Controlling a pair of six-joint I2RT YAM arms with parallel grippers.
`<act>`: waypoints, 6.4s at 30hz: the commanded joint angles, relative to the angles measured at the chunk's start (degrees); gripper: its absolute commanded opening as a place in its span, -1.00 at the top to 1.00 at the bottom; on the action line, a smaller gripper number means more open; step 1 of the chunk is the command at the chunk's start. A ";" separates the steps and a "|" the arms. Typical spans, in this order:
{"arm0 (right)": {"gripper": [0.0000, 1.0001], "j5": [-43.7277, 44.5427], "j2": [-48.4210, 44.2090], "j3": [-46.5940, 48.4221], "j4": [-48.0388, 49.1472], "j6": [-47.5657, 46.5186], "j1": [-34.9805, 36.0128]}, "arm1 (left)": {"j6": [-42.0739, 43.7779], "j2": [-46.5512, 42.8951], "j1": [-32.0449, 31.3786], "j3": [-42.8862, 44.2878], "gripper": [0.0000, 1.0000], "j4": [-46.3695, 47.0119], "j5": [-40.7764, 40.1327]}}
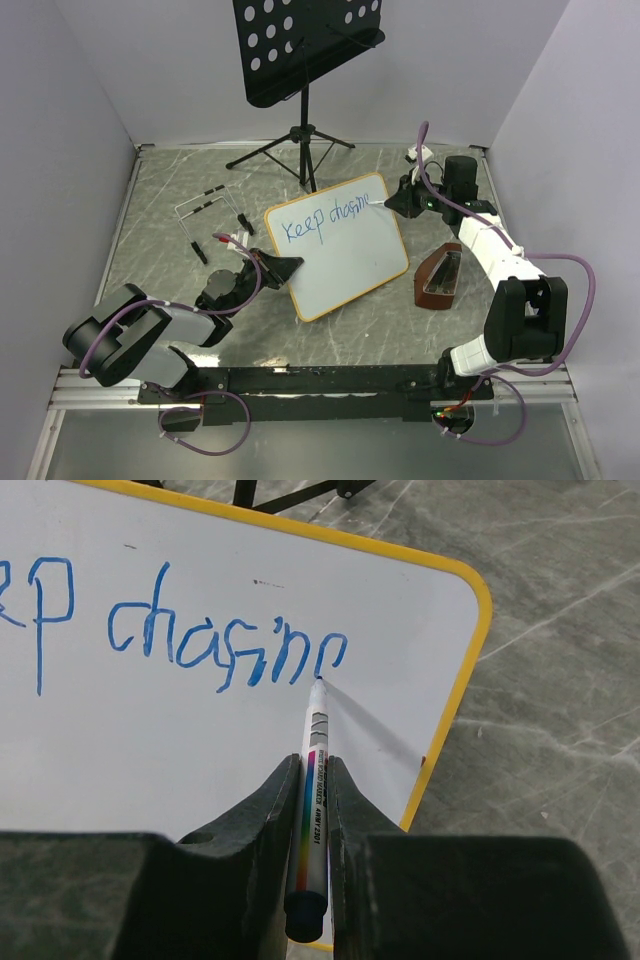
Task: Write a sentence on the whiteboard
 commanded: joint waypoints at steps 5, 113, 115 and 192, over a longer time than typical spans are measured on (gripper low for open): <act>1.00 1.30 -0.21 2.93 1.93 1.00 -0.35 | 5.69 -0.40 -0.06 -0.26 0.98 2.40 2.29; 1.00 -20.41 -27.80 -14.03 -8.44 -5.06 9.67 | 2.70 -4.35 0.20 -1.05 0.98 0.20 2.03; 1.00 -20.15 -27.71 -14.11 -8.35 -5.06 9.58 | 2.44 -4.00 0.11 -1.23 0.98 0.64 2.03; 1.00 15.63 -16.55 -13.50 0.18 -2.16 27.25 | -3.98 -4.18 -0.59 1.06 0.98 -1.91 0.71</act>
